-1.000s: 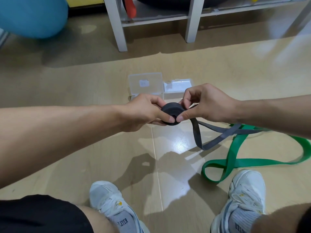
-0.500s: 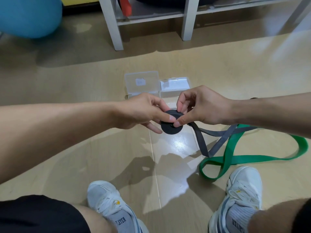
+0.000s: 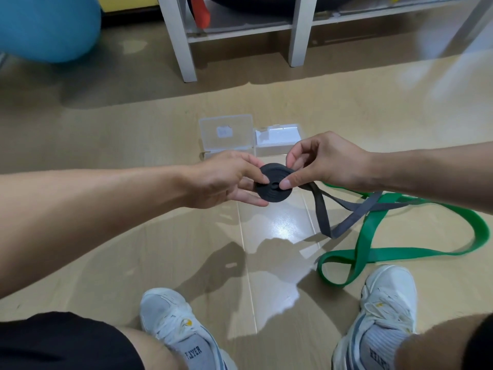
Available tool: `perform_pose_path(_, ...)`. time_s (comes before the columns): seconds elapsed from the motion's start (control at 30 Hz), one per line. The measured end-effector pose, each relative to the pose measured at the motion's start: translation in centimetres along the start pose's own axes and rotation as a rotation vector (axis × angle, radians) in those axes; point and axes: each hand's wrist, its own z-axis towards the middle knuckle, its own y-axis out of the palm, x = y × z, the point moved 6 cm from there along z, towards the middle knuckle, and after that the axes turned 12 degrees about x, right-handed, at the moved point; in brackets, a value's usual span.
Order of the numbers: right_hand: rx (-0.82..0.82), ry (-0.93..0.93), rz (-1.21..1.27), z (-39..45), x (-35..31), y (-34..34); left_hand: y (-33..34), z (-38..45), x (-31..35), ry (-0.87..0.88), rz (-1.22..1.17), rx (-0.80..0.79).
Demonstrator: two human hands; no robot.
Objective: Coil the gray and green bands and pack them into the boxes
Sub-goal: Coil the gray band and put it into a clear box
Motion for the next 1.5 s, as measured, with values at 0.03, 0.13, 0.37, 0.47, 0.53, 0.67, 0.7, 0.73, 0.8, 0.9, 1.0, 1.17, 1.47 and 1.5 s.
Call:
perform_pose_path(0.03,-0.002,-0.008,-0.032,-0.2,-0.1,0.2,0.1,-0.2,0.1,0.01,0.045,-0.022)
perform_pose_path(0.13,0.001,-0.056,-0.107,-0.9,-0.5,1.0,0.6,-0.7,0.1,0.106,0.279,-0.022)
perform_pose_path(0.37,0.005,-0.205,-0.292,-2.2,-1.1,1.8,1.0,-1.1,1.0,0.244,0.542,0.053)
perform_pose_path(0.47,-0.031,-0.236,-0.275,-2.3,-1.2,1.9,1.1,-1.0,1.3,0.272,0.59,0.091)
perform_pose_path(0.53,-0.063,-0.28,-0.297,-2.1,-1.1,2.1,1.1,-0.7,1.2,0.286,0.596,0.122)
perform_pose_path(0.67,-0.156,-0.253,-0.536,-1.2,0.9,2.0,0.7,-0.4,0.9,0.293,0.54,0.189)
perform_pose_path(0.7,-0.203,-0.242,-0.632,-1.0,1.9,2.0,0.5,-0.4,1.0,0.29,0.503,0.202)
perform_pose_path(0.73,-0.261,-0.213,-0.695,-0.9,3.1,2.0,0.2,-0.3,1.2,0.283,0.461,0.216)
perform_pose_path(0.8,-0.353,-0.079,-0.686,-0.9,6.0,1.7,-0.6,-0.1,1.7,0.268,0.365,0.246)
perform_pose_path(0.9,-0.338,0.034,-0.655,-0.4,8.6,0.5,-2.5,0.3,2.6,0.253,0.207,0.345)
perform_pose_path(1.0,-0.202,0.125,-0.618,0.9,9.5,-1.4,-3.2,0.5,3.2,0.263,0.132,0.376)
perform_pose_path(1.17,-0.125,0.088,-0.782,2.6,9.3,-3.8,-3.9,0.9,3.5,0.303,0.289,0.438)
perform_pose_path(1.47,-0.306,0.191,-1.138,2.5,11.9,-6.7,-5.0,2.0,2.3,0.353,0.76,0.375)
perform_pose_path(1.5,-0.285,0.204,-1.241,2.5,12.2,-8.2,-5.4,2.2,2.1,0.343,0.792,0.382)
